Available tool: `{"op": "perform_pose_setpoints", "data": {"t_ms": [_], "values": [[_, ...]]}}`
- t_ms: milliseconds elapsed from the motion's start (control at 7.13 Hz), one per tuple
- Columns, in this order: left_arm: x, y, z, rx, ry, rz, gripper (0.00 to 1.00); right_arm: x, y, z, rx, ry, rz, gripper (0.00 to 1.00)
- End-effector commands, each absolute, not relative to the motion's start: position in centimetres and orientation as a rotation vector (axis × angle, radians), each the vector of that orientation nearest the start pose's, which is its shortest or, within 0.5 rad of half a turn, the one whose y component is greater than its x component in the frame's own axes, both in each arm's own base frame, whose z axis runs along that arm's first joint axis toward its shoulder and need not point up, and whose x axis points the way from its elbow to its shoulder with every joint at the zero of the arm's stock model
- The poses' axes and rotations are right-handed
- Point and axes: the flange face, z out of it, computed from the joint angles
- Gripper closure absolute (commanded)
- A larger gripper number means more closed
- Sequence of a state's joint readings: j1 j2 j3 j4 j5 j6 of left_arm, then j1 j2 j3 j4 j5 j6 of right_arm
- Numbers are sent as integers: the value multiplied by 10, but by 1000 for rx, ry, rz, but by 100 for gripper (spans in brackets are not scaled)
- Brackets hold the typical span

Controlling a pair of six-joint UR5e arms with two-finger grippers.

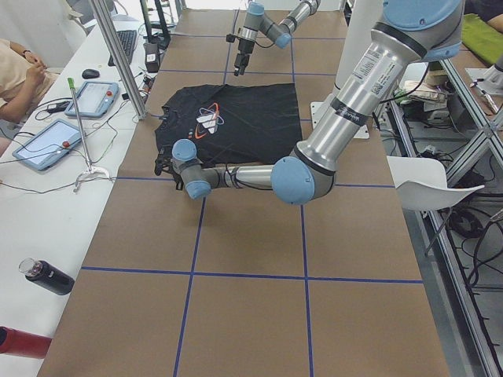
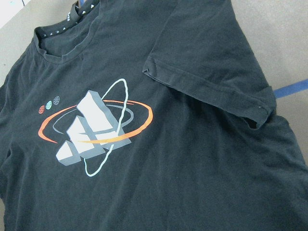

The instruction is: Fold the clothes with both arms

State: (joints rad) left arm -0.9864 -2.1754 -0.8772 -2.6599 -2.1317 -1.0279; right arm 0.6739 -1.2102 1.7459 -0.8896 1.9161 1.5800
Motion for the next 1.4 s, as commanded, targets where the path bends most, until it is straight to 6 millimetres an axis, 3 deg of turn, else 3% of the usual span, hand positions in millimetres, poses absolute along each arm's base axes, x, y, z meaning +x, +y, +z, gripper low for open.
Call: {"op": "perform_pose_setpoints", "data": {"t_ms": [0,140,280,561,841,981,1262], "values": [[352,-676,472,305,1112,-147,100,-416,-456,299,115,-1242,385,0],[351,-674,439,318,1159,-171,100,-415,-457,300,117,-1240,385,0],[351,-674,419,316,1189,-196,100,-415,-457,300,117,-1240,385,0],[386,-660,366,249,1236,-255,100,-415,-457,303,116,-1236,386,0],[420,-668,302,223,1251,-323,100,-417,-457,304,114,-1233,385,0],[434,-667,289,226,1233,-340,100,-418,-458,306,112,-1229,386,0],[462,-656,281,242,1224,-363,100,-422,-459,309,108,-1225,385,0]]}}
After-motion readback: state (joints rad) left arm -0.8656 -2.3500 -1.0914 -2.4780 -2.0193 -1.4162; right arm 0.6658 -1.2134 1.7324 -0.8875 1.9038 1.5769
